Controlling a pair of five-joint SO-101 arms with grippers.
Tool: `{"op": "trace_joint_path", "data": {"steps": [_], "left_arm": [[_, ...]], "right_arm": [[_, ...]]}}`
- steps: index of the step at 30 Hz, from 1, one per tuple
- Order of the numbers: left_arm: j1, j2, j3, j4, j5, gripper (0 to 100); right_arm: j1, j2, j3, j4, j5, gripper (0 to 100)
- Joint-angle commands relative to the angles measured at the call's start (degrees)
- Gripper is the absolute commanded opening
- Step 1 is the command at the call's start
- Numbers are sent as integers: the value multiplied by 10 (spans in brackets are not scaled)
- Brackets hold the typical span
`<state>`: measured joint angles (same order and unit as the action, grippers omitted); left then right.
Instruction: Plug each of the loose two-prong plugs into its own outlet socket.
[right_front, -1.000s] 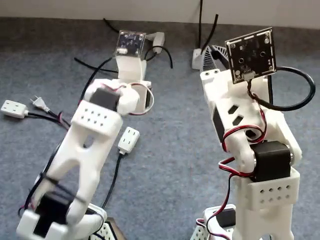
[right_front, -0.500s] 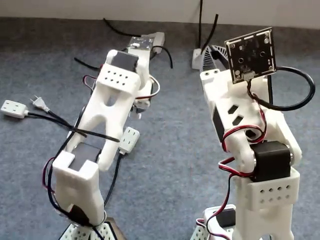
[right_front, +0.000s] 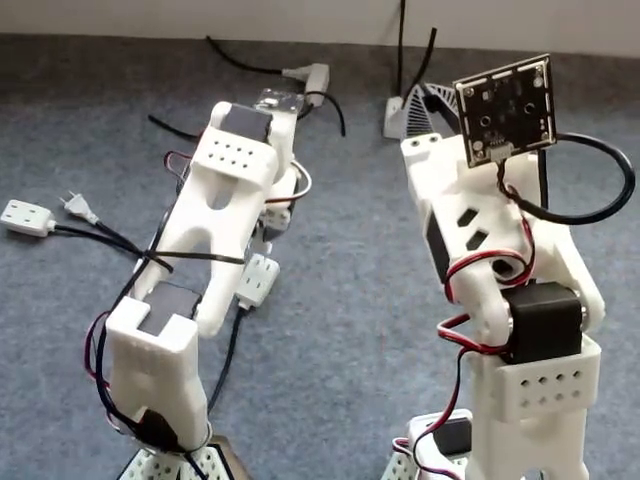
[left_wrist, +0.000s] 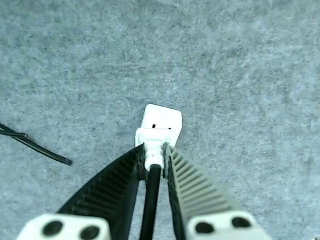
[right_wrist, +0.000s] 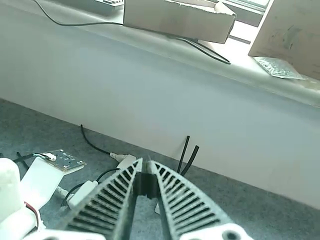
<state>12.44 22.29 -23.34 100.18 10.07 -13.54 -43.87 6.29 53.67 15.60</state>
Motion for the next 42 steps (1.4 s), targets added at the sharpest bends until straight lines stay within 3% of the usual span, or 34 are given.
{"op": "trace_joint_path", "data": {"steps": [1,7,14,25,33,42], "left_arm": [[5,-11,7,7,-4,6],[26,-10,16,5,-4,6],[28,-11,95,-100,29,6],[-5,-14,96,-92,30,6],[-6,-106,89,-82,-10,6],[18,-116,182,-129,-40,6]], "right_arm": [[6,-10,-14,-15,2,6],[6,-10,-14,-15,2,6],[6,-10,-14,-15,2,6],[6,-10,-14,-15,2,6],[6,-10,-14,-15,2,6],[6,-11,-14,-15,2,6]]}}
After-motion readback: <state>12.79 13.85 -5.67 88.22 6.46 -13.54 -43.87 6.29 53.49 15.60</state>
